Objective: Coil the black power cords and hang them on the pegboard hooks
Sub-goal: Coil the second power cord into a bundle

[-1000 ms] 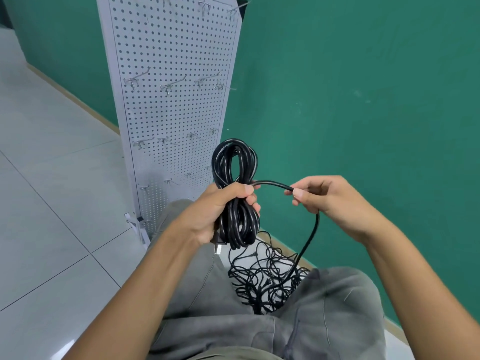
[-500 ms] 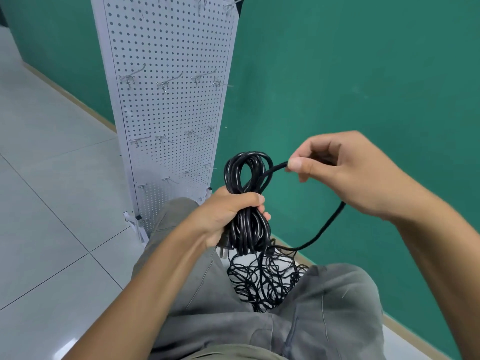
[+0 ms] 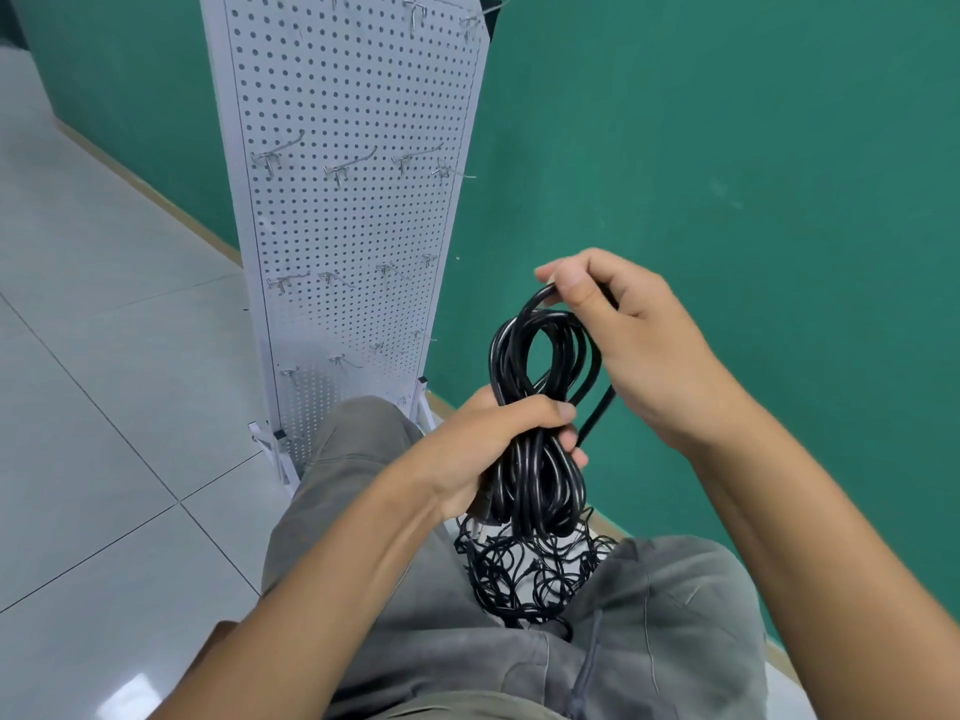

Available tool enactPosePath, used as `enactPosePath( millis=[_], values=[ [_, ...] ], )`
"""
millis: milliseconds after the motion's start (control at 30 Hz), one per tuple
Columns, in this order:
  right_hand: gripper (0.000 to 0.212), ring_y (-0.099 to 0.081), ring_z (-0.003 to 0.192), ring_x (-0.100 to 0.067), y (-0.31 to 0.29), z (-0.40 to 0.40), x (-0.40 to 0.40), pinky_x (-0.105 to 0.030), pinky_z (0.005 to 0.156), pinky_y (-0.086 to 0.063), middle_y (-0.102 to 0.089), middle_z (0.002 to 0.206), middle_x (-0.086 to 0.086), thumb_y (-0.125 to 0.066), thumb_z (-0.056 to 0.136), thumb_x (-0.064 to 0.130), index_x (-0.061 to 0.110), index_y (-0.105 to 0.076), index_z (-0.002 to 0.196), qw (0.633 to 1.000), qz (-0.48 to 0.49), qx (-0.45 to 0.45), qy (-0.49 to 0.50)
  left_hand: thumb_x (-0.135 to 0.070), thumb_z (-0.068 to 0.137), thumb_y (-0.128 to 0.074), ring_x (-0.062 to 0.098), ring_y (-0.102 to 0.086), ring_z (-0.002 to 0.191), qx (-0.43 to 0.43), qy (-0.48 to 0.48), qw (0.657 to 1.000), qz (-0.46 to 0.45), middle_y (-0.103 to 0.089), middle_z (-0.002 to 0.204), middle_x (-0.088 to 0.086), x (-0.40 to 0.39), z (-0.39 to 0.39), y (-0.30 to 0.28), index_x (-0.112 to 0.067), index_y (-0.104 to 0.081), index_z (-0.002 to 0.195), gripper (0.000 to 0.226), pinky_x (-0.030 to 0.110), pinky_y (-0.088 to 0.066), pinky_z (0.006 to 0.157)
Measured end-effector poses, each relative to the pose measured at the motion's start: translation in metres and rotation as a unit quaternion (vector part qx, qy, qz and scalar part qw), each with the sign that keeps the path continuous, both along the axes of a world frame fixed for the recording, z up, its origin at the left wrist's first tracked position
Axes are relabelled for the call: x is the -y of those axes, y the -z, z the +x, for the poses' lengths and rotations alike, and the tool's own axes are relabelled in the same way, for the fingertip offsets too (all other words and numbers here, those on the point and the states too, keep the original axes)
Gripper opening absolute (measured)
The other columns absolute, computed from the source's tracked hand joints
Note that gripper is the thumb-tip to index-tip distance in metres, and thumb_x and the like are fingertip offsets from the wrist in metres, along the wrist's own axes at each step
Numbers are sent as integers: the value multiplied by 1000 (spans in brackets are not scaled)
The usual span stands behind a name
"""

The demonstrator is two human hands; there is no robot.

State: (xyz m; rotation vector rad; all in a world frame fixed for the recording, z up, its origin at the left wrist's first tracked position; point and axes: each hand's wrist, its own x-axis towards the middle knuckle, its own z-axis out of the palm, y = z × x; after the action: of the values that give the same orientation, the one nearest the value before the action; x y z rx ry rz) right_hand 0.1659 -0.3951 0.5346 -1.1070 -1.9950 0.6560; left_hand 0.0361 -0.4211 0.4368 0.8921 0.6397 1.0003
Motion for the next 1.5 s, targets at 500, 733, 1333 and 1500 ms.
enactPosePath(
  millis=[500,733,1333,1500],
  values=[
    [31,-65,117,-21,33,-18,11,-34,74,-55,-70,127,10,-37,111,32,23,-63,94,948,-177,-264,19,-30,79,-84,17,-72,92,-21,-98,995,15,-76,102,9,-5,-3,4,-21,-81,97,21,38,-58,80],
    [36,-56,113,0,30,-4,-7,-12,77,-48,-58,126,24,-24,110,47,46,-55,128,985,-175,-1,5,-29,87,-72,27,-74,77,7,-43,998,-37,-77,93,10,-2,-5,2,-9,-66,104,26,44,-62,79],
    [83,-70,104,-11,66,-19,-32,-33,87,-59,-68,121,2,-23,91,83,22,-59,134,917,-379,-107,-59,-28,93,-67,18,-67,75,77,-96,992,1,-68,83,4,-16,-20,7,-16,-71,75,23,32,-59,73],
    [114,-56,115,-32,95,-6,-24,-54,119,-34,-62,130,-21,-15,83,89,-3,-48,143,881,-431,-122,-156,-27,98,-62,16,-73,72,119,-199,972,-49,-71,72,4,-20,-37,2,-13,-65,76,27,32,-61,64]
  ],
)
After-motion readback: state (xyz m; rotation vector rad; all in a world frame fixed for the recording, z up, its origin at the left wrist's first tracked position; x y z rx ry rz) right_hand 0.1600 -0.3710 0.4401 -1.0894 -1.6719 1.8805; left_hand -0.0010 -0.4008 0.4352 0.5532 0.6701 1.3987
